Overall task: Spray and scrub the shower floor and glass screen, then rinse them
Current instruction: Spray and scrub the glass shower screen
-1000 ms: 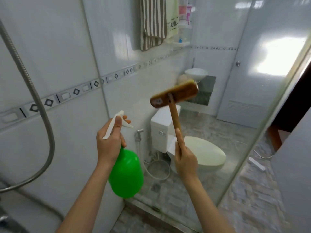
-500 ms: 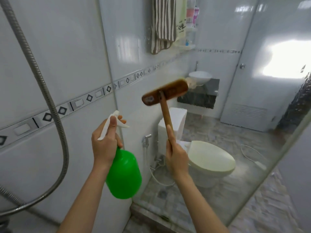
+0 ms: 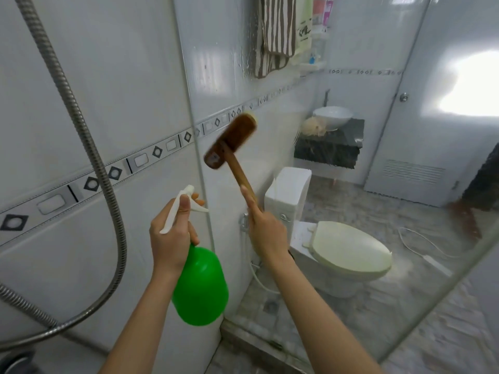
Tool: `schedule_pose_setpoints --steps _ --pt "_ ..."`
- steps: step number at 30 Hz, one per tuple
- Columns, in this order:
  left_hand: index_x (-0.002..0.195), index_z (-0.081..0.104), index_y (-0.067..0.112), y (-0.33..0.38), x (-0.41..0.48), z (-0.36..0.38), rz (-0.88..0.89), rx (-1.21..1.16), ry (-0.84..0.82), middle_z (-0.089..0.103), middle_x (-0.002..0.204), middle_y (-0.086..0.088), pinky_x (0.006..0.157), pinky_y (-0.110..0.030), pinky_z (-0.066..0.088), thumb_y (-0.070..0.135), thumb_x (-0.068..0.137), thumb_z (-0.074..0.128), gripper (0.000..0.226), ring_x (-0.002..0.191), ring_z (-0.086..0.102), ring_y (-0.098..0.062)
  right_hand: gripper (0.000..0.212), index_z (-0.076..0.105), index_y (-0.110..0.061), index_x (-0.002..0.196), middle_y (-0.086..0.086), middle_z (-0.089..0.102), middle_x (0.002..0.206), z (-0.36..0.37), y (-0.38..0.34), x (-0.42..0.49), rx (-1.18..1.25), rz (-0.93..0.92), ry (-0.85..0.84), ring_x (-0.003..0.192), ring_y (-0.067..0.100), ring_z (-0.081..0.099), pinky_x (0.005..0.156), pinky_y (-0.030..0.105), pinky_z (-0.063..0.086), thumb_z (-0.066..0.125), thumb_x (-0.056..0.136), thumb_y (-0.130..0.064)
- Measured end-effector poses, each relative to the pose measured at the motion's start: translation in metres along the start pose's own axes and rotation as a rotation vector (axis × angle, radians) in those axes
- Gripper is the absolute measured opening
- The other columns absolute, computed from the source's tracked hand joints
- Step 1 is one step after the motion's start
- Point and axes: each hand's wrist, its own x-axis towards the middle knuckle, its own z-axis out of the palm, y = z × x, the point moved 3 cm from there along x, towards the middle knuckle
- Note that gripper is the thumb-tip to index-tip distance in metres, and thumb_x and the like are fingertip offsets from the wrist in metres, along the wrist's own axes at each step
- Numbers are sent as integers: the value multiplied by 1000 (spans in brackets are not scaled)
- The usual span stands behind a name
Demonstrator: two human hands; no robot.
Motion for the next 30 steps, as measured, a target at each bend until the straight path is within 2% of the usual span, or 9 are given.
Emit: schedule_pose_setpoints --steps 4,9,12,15,17,19,22,26,30 --pt "92 72 40 -6 -3 -4 -16 -11 13 67 87 -29 48 -27 43 50 97 45 29 41 48 -15 71 -16 -45 144 2 50 66 3 0 4 -42 16 -67 46 14 54 51 29 56 38 104 -25" --pt "88 73 45 -10 -4 -7 -24 -24 4 70 84 -19 47 -26 42 50 97 45 30 41 46 -17 77 -22 -54 141 0 49 64 6 33 -66 -77 84 -69 42 12 47 41 22 44 40 103 -26" --pt "96 72 34 -14 -5 0 -31 7 -4 68 88 -28 47 -26 43 50 97 45 31 42 47 -17 63 -7 -45 148 1 49 67 0 10 -23 -39 17 -41 45 12 51 46 24 50 36 104 -28" --pt "93 72 36 -18 -6 9 -35 -8 -5 65 88 -32 48 -28 43 51 97 46 30 44 47 -21 65 7 -38 151 -2 47 63 -11 30 -27 -25 5 30 38 8 43 40 18 44 45 101 -23" --pt "90 73 41 -19 -7 15 -25 -11 -23 68 85 -25 51 -32 43 50 97 47 29 43 47 -24 70 8 -43 151 -1 53 65 -13 71 -82 -9 61 44 35 7 41 36 18 43 50 99 -20" --pt "88 73 44 -20 -9 23 -18 -17 -41 70 84 -20 52 -33 44 50 97 47 29 43 47 -26 62 3 -49 149 4 60 69 -20 99 -135 1 158 29 36 11 46 36 25 48 38 101 -31" --pt "86 73 43 -18 -14 38 -19 -16 -68 68 86 -26 49 -29 43 50 97 47 29 44 47 -26 56 1 -51 148 1 53 61 -30 97 -116 16 96 91 36 13 46 36 28 47 27 100 -38" --pt "93 73 37 -17 -23 54 -33 -18 -99 69 87 -23 46 -26 43 50 97 46 30 43 48 -18 51 16 -36 150 -1 45 55 -56 81 -55 -10 55 261 37 13 37 35 18 30 32 102 -33" --pt "97 73 33 -18 -31 63 -29 -29 -134 69 84 -23 43 -24 41 49 96 46 31 41 46 -16 48 20 -38 151 -7 52 67 -62 128 -149 88 181 211 38 13 40 37 22 35 29 103 -39"
